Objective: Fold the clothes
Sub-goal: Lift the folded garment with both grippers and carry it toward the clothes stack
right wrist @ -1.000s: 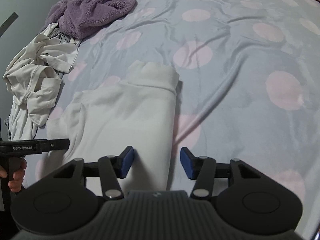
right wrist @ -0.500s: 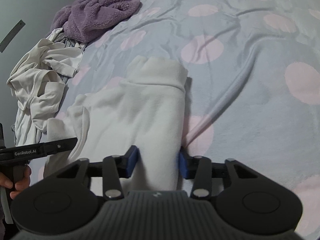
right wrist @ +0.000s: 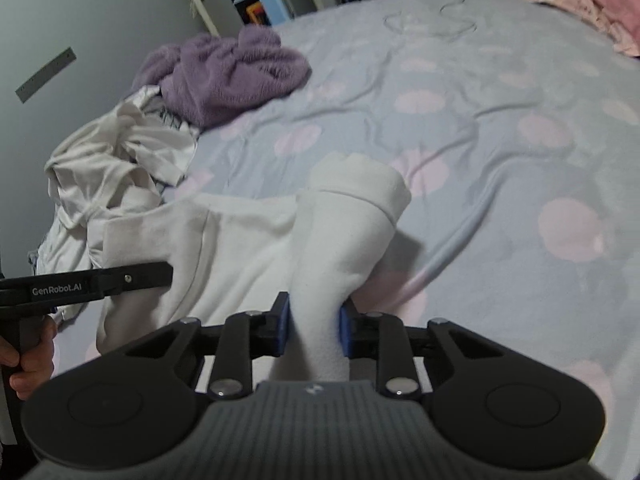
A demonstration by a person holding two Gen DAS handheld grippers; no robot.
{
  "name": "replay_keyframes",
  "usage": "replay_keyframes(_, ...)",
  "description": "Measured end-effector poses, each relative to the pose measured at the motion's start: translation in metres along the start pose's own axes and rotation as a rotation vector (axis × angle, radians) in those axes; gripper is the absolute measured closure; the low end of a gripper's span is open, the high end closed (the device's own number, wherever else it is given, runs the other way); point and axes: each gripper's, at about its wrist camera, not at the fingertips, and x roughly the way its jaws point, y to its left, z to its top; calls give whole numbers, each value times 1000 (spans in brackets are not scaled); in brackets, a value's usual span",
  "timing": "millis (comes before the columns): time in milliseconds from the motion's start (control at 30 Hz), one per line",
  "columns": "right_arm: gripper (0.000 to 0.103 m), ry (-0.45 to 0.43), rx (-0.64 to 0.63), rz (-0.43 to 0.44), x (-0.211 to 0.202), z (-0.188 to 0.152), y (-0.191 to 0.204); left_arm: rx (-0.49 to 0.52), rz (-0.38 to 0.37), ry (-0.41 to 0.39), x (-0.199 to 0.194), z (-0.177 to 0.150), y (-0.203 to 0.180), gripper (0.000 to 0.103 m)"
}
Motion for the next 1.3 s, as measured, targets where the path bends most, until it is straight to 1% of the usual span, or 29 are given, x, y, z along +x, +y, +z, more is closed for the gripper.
replay_keyframes(200, 77, -112, 38, -32, -59, 2, -17, 73, -56, -46, -2, 20, -45, 79)
replay_keyframes(300, 77, -165, 53, -72, -89, 2, -30, 131, -99, -63, 2, 30, -77, 79)
replay_keyframes(433, 77, -236, 106, -139, -131, -2, -61, 187, -170, -77, 14, 44, -124, 79)
replay_keyframes(533, 77, -292, 165, -193, -166, -5, -88, 200, -239, -87, 29, 53, -162, 79)
replay_keyframes(633, 77, -349, 225, -248, -200, -8, -115, 226, -312, -82, 46, 65, -206, 79)
replay_keyframes(733, 77, -405, 284, -302, -235, -12, -142, 268, -388, -68, 64, 80, -257, 79)
replay_keyframes(900, 77, -501, 383, -395, -291, -17, -185, 394, -501, -47, 97, 99, -352, 79)
replay_keyframes(1000, 77, -562, 422, -471, -317, -22, -209, 463, -574, -26, 123, 107, -408, 79)
replay_keyframes(1100, 77, -611, 475, -521, -340, -27, -238, 523, -622, -3, 150, 111, -456, 79)
replay_keyframes(1200, 77, -638, 538, -563, -355, -33, -269, 596, -669, 23, 177, 109, -502, 79)
replay_keyframes(1300, 77, -650, 602, -599, -363, -46, -300, 690, -707, 46, 198, 97, -541, 79)
